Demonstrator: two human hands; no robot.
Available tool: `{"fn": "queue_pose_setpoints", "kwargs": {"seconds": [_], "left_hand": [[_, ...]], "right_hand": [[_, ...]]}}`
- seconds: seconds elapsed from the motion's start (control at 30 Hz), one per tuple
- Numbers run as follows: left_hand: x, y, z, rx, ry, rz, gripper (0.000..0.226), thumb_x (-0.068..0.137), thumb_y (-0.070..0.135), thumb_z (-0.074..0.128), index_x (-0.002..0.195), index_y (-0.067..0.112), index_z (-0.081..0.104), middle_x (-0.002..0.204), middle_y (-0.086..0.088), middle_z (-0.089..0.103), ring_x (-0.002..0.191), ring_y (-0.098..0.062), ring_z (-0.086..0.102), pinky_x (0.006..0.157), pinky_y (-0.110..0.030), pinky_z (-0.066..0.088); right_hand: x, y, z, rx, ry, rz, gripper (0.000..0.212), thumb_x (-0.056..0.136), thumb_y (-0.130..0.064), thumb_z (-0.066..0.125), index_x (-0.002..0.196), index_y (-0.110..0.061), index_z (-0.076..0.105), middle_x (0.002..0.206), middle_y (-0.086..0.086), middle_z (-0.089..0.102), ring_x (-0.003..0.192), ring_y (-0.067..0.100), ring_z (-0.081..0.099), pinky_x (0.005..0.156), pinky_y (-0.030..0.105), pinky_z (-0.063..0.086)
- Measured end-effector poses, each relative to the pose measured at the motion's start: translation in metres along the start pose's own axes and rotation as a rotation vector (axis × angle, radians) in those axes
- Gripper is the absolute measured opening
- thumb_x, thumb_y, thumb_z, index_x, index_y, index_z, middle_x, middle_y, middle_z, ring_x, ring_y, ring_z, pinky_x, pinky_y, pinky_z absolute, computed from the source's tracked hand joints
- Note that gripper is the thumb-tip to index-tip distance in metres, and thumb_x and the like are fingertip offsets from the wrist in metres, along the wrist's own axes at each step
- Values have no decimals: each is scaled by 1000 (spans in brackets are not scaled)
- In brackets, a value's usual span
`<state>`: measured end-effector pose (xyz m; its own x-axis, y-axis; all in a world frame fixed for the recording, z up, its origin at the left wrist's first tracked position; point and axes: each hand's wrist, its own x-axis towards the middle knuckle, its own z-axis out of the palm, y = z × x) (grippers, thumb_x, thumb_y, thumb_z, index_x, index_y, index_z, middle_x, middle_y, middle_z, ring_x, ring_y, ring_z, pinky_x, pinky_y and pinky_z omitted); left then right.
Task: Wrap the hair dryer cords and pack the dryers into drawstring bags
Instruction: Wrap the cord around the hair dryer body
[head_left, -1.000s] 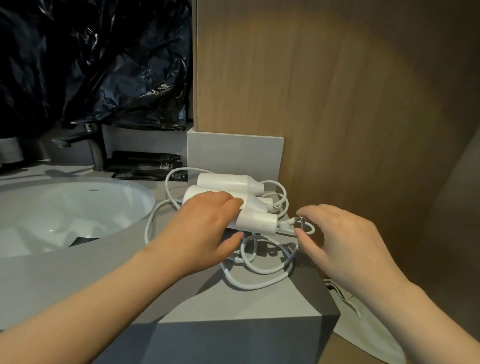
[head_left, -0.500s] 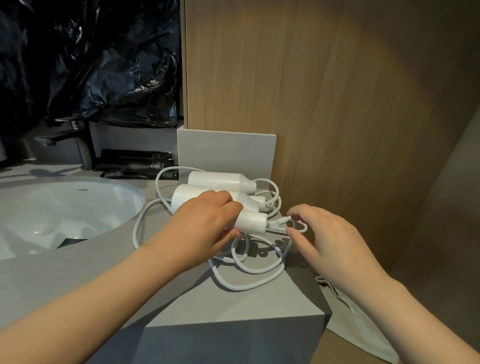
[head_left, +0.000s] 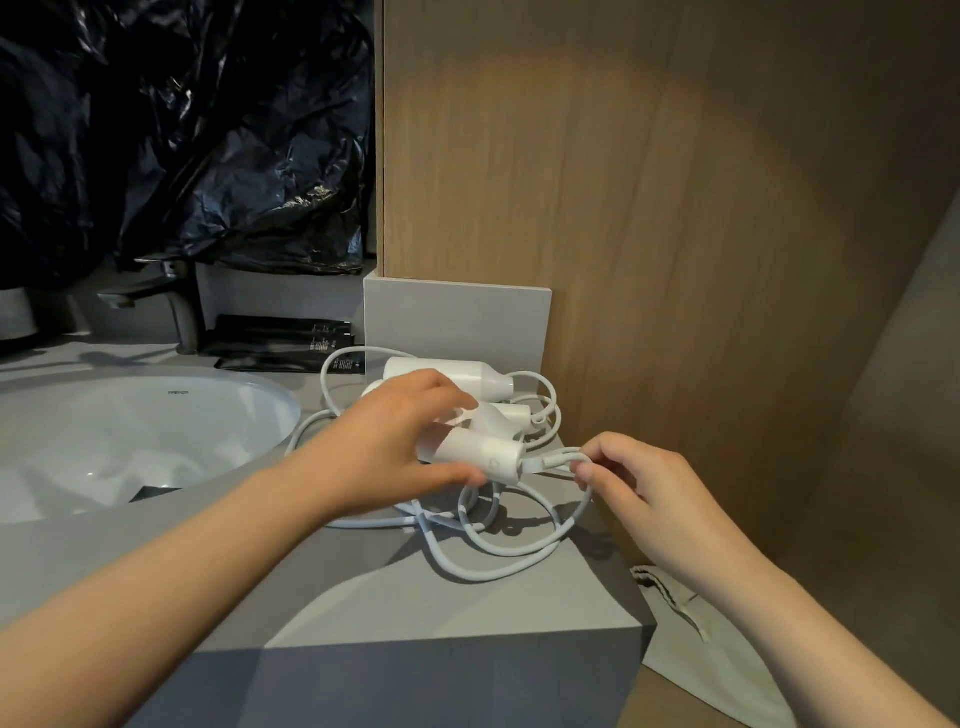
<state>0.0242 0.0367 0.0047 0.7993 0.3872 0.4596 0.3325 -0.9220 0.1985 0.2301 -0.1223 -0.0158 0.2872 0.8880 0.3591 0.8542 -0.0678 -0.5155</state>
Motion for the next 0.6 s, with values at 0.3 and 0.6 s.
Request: {"fn": "queue_pose_setpoints", "kwargs": {"seconds": [0.3, 0.6], "left_hand": [[23, -14, 5, 209, -192, 27, 84, 69, 72, 62, 140, 30, 44, 131, 7, 57, 121, -17, 50, 96, -34, 44], [29, -10, -1, 110, 65, -19, 59, 76, 74, 50, 104, 23, 61, 92, 5, 66, 84, -19, 60, 68, -33, 45]], "right_hand": [[-4, 3, 2, 348, 52, 125, 20, 95, -29, 51, 82, -24, 64, 70, -6, 64, 73, 5, 62, 64, 15, 51], [18, -11, -4, 689, 280, 106, 15, 98, -22, 49, 99, -24, 64, 71, -8, 63, 64, 6, 60, 59, 15, 53]]}}
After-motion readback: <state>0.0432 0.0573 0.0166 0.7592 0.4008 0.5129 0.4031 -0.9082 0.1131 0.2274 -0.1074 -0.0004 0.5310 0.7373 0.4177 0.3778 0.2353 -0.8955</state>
